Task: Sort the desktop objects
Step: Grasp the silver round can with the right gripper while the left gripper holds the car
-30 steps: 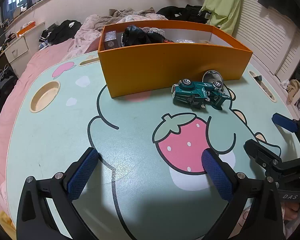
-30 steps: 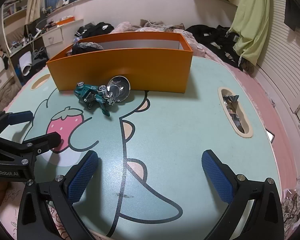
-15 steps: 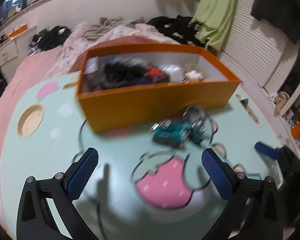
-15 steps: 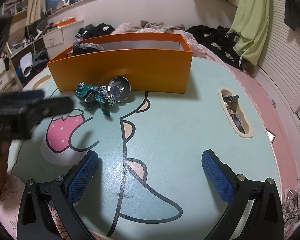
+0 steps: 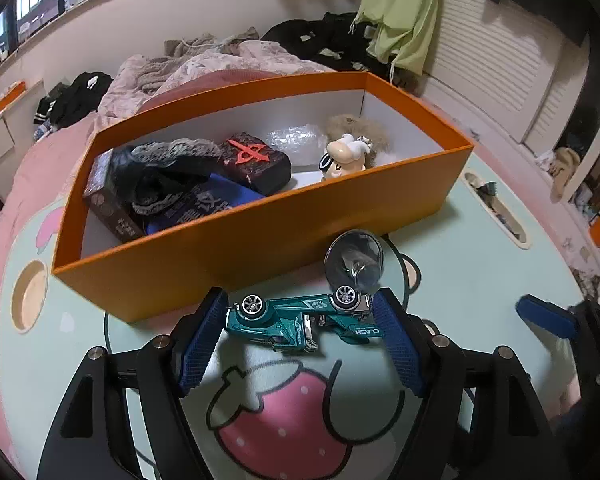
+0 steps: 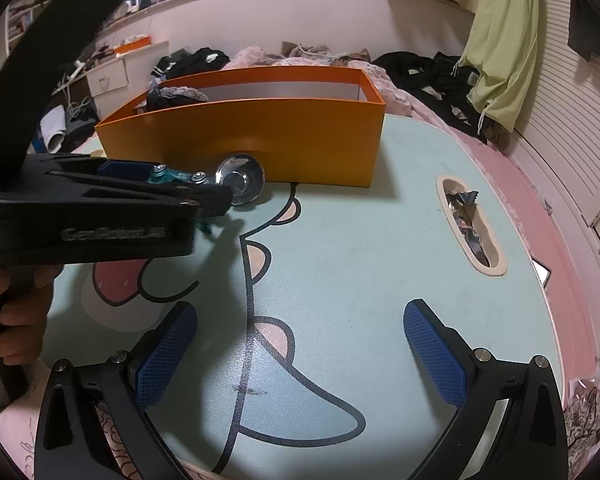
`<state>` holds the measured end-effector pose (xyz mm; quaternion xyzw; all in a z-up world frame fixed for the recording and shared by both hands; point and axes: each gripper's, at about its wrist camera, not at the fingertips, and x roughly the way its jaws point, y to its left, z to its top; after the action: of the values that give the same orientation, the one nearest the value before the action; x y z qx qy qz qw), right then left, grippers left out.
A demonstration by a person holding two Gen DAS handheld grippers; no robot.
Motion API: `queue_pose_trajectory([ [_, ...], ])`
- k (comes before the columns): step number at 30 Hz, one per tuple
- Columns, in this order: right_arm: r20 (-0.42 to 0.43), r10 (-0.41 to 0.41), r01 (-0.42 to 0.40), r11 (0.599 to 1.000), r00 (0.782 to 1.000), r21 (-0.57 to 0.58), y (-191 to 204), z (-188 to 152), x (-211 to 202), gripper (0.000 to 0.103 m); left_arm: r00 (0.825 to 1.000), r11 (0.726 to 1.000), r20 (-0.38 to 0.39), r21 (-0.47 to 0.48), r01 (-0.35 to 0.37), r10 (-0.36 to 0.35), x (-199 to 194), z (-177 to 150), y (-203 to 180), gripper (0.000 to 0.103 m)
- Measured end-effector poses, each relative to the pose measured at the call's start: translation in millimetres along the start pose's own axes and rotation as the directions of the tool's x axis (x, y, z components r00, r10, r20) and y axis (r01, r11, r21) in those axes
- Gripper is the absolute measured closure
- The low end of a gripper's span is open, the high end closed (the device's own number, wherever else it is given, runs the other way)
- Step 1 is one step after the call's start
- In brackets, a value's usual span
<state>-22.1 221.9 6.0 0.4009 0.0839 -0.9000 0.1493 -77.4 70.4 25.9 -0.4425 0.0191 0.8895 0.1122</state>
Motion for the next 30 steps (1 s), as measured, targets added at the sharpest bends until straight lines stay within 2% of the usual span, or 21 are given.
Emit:
queue_pose_trajectory([
  [8, 0.001, 0.0, 0.0, 1.0, 1.0, 0.001, 0, 0, 0, 0.0, 0.996, 0.998, 0.068, -0.045, 0.054, -0.05, -40, -29, 22, 0.028],
  [14, 0.003, 0.018, -0.018, 1.0, 1.0, 0.013, 0, 3, 0, 0.0, 0.995, 0.99, 0.098, -0.137, 0.042, -0.028, -62, -60, 48, 0.028],
  [19, 0.004, 0.108, -0.107, 0.99, 0.994, 0.092, -7, 24, 1, 0.0, 0.99, 0.984, 0.142, -0.175, 0.033, -0.007, -80, -70, 60, 0.028],
  [25, 0.035, 0.124, -0.126, 0.991, 0.992, 0.041, 15, 62, 7, 0.001, 0.989, 0.985, 0.145, -0.171, 0.027, -0.002, -80, -72, 58, 0.028],
  [27, 0.023, 0.122, -0.123, 0.992, 0.992, 0.032, 21, 73, 14, 0.004, 0.989, 0.985, 0.146, -0.169, 0.029, -0.004, -80, -72, 57, 0.028],
  [30, -0.012, 0.12, -0.12, 0.993, 0.993, 0.017, 28, 89, 31, 0.017, 0.988, 0.986, 0.152, -0.166, 0.033, -0.007, -82, -71, 56, 0.028],
])
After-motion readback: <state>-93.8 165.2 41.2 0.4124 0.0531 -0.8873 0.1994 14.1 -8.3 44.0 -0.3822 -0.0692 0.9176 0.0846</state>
